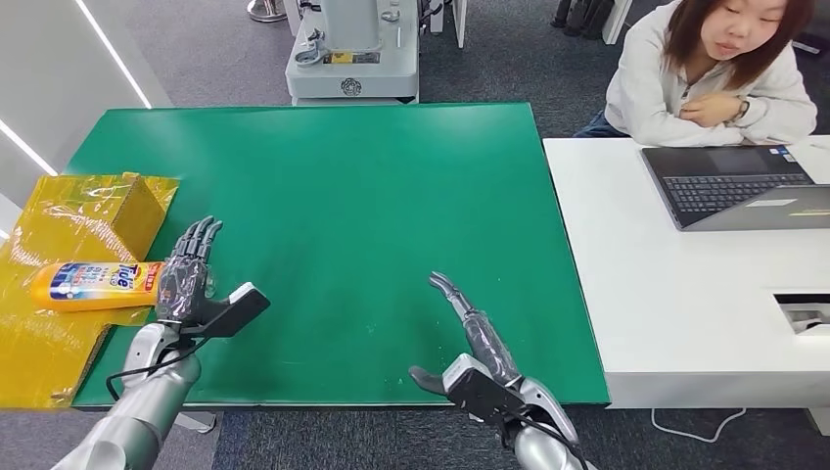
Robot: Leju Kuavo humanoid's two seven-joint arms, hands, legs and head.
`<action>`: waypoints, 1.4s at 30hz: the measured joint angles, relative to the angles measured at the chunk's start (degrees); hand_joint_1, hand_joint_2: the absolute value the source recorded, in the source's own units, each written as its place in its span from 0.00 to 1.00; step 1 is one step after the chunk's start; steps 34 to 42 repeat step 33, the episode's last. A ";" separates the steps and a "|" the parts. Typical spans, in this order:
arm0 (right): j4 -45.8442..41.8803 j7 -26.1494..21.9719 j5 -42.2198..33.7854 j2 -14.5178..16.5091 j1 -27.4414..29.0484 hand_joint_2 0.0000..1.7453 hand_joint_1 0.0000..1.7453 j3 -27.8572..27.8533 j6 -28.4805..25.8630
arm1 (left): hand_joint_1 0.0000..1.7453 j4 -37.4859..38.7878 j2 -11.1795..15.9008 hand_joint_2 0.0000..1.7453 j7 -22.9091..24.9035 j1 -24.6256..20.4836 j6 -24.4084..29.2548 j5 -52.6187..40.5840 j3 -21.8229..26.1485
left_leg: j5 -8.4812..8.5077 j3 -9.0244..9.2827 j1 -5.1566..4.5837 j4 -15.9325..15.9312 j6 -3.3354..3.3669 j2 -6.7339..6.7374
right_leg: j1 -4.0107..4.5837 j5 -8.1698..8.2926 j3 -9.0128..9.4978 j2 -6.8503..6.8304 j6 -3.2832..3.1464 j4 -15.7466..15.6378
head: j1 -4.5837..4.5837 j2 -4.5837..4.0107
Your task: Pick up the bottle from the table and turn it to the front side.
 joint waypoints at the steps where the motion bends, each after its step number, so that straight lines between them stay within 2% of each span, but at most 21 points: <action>1: 0.09 -0.11 -0.44 0.00 0.10 1.00 0.00 0.01 -0.26 | 0.00 -2.91 -1.47 1.00 -1.65 1.37 0.17 -1.89 1.86 | -0.03 0.01 -0.01 0.00 0.00 0.04 | -0.02 0.00 -0.01 0.05 0.00 -0.01 | -0.02 0.00; 4: 0.25 -0.84 -2.18 0.00 0.85 1.00 0.00 -0.27 -1.44 | 0.00 -18.11 -6.54 1.00 -4.00 7.51 0.32 -14.01 6.92 | -0.10 -0.03 -0.04 0.02 0.01 0.13 | -0.06 -0.02 -0.07 0.16 0.04 -0.04 | -0.02 0.00; 6: 0.27 -1.19 -2.80 0.01 1.47 1.00 0.00 -0.54 -2.04 | 0.00 -27.90 -9.55 1.00 -4.21 10.68 0.38 -18.16 8.67 | -0.15 -0.07 -0.03 0.01 0.04 0.15 | -0.06 -0.04 -0.07 0.17 0.06 -0.04 | 0.01 -0.01; 9: 0.25 -1.36 -2.97 0.00 2.31 1.00 0.00 -0.78 -2.43 | 0.00 -37.57 -12.53 1.00 -4.16 13.68 0.38 -18.77 9.95 | -0.21 -0.05 -0.03 0.01 0.05 0.19 | -0.06 -0.05 -0.07 0.20 0.07 -0.04 | -0.01 -0.01; 12: 0.19 -1.64 -3.18 0.01 2.76 1.00 0.00 -0.94 -2.68 | 0.00 -43.61 -14.29 1.00 -4.15 15.63 0.05 -18.61 10.71 | -0.21 -0.04 -0.01 0.01 0.05 0.15 | -0.04 -0.06 -0.07 0.16 0.06 -0.04 | -0.02 0.00; 14: -0.64 -2.65 -4.42 0.18 3.87 1.00 0.00 -1.65 -4.22 | 0.00 -46.12 -14.93 1.00 -3.90 16.87 -4.46 -13.66 10.00 | -0.21 0.00 -0.01 0.01 0.05 0.10 | -0.03 -0.10 -0.05 0.09 0.06 -0.04 | -0.03 -0.01; 15: -1.58 -3.22 -5.16 0.31 4.91 1.00 0.00 -2.31 -5.25 | 0.00 -47.13 -15.15 1.00 -3.25 17.74 -8.37 -8.01 8.66 | -0.21 0.02 -0.01 0.01 0.05 0.04 | -0.02 -0.15 -0.03 0.04 0.06 -0.04 | -0.03 -0.01; 17: -4.15 -3.86 -5.94 0.52 7.31 1.00 0.00 -3.83 -6.58 | 0.00 -48.98 -15.44 1.00 -0.78 19.80 -14.59 8.01 3.07 | -0.21 -0.03 0.00 0.01 0.06 -0.06 | -0.02 -0.21 0.01 -0.08 0.07 -0.05 | -0.01 -0.01; 20: -7.21 -4.52 -6.61 0.63 9.87 1.00 0.00 -5.35 -7.47 | 0.00 -50.79 -15.31 1.00 3.32 21.46 -16.76 26.68 -6.13 | -0.26 -0.06 -0.02 0.01 0.12 -0.06 | -0.03 -0.23 0.03 -0.09 0.08 -0.06 | 0.00 0.00; 24: -11.72 -6.25 -9.44 0.70 13.41 1.00 0.00 -7.65 -11.65 | 0.00 -51.24 -15.33 1.00 5.54 23.42 -28.05 43.66 -10.83 | -0.33 -0.05 -0.04 0.02 0.19 -0.06 | -0.06 -0.28 0.03 -0.10 0.15 -0.08 | -0.01 0.00; 27: -17.13 -6.33 -10.65 0.89 17.19 1.00 0.00 -10.26 -13.24 | 0.00 -50.82 -15.36 1.00 5.56 25.16 -31.11 46.97 -12.14 | -0.39 -0.05 -0.04 0.01 0.16 -0.05 | -0.06 -0.33 0.04 -0.08 0.19 -0.08 | -0.01 -0.01; 31: -22.59 -6.17 -10.91 1.89 20.47 1.00 0.00 -13.36 -11.09 | 0.00 -50.62 -15.05 1.00 5.57 26.94 -32.90 47.90 -11.72 | -0.47 -0.01 -0.02 0.00 0.10 -0.01 | -0.05 -0.38 0.04 -0.02 0.17 -0.07 | -0.02 0.00; 42: -23.82 -6.29 -10.51 2.35 21.06 1.00 0.00 -14.10 -10.42 | 0.00 -50.62 -14.95 1.00 5.57 27.38 -33.51 47.58 -11.29 | -0.47 -0.01 -0.02 0.00 0.10 -0.02 | -0.04 -0.40 0.04 -0.02 0.17 -0.06 | -0.03 0.00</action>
